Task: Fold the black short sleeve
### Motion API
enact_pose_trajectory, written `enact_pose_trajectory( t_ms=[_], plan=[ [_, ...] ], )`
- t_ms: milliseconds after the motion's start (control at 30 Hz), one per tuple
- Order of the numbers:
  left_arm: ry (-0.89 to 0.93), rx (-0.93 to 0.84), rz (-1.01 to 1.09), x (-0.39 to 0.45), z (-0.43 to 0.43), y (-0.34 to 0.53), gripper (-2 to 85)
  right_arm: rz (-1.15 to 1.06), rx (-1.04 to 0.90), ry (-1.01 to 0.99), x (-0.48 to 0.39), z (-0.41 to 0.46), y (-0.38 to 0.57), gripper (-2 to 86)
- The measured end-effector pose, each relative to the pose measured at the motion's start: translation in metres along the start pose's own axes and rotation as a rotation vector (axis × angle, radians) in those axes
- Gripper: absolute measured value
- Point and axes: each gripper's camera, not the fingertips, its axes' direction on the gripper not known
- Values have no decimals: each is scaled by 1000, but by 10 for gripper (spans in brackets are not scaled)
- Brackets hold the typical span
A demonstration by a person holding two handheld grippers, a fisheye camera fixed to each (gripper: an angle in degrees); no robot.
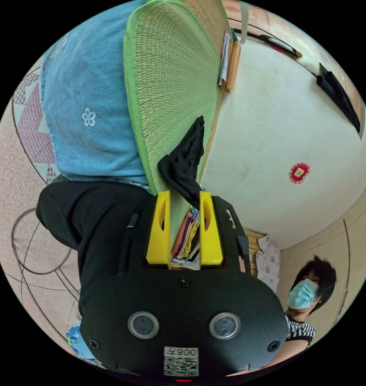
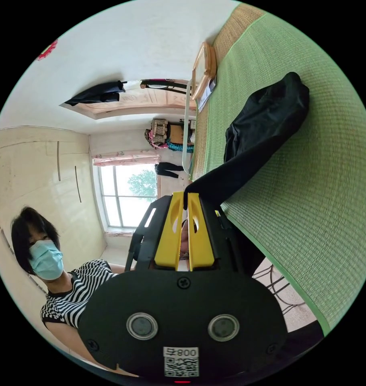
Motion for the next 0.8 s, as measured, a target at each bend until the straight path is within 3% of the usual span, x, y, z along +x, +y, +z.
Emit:
enact_pose_trajectory(
  t_ms=[567, 800],
  plan=[
    [105, 76, -121, -9, 0, -22, 67, 37, 21, -6, 47, -60, 34, 14],
    [49, 12, -73, 9, 16, -6, 39, 70, 56, 4, 80, -110, 70, 13]
  ],
)
